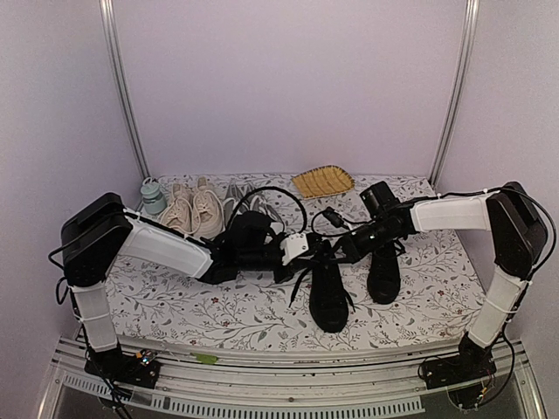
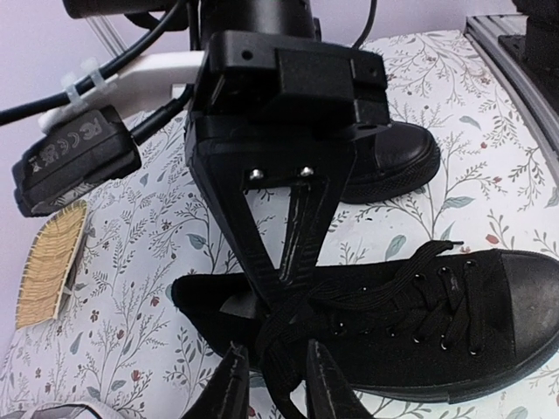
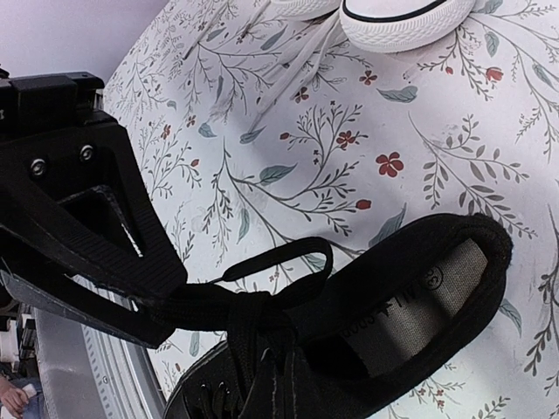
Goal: Tie the shoes
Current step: Cross the half-tied shoelace over the shoe, then tie the loops with the shoelace on the shoe.
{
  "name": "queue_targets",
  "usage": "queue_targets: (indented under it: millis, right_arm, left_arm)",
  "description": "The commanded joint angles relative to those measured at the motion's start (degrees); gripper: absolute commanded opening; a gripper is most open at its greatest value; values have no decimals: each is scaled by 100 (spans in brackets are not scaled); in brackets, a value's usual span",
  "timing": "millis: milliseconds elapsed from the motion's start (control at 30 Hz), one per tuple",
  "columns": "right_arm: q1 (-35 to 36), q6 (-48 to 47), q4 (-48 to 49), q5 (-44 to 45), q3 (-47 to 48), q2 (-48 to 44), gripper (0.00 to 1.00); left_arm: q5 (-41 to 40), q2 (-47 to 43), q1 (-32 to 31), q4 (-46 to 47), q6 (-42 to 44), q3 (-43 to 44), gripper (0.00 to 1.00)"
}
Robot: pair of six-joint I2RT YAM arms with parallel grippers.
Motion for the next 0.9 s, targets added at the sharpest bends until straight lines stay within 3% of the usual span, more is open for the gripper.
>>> queue_targets:
  millis: [0,133,200,233,267,867]
  right_arm:
    - [-5,-3,1,38,-71,-226,1]
    - [-10,-7,-8,24,-89,-240,1]
    - [-6,1,-4,15,-94,-239,1]
    - [-9,5,-4,15,-95,-242,1]
    - [-11,2,-4,20,-99,-238,1]
    - [-226,309,13,472,-982,-898,1]
  left_arm:
    - [-200,29,-28,-109,-120,31,22]
    - [-263,96,-23,-185,-202,117,20]
    - [-264,106,-26,-179,-211,134,11]
    - [-267,112,-20,-177,-222,140,2]
    - [-286,116,-19,-166,-235,139,0]
    - [417,159,302,31,-1232,-178,0]
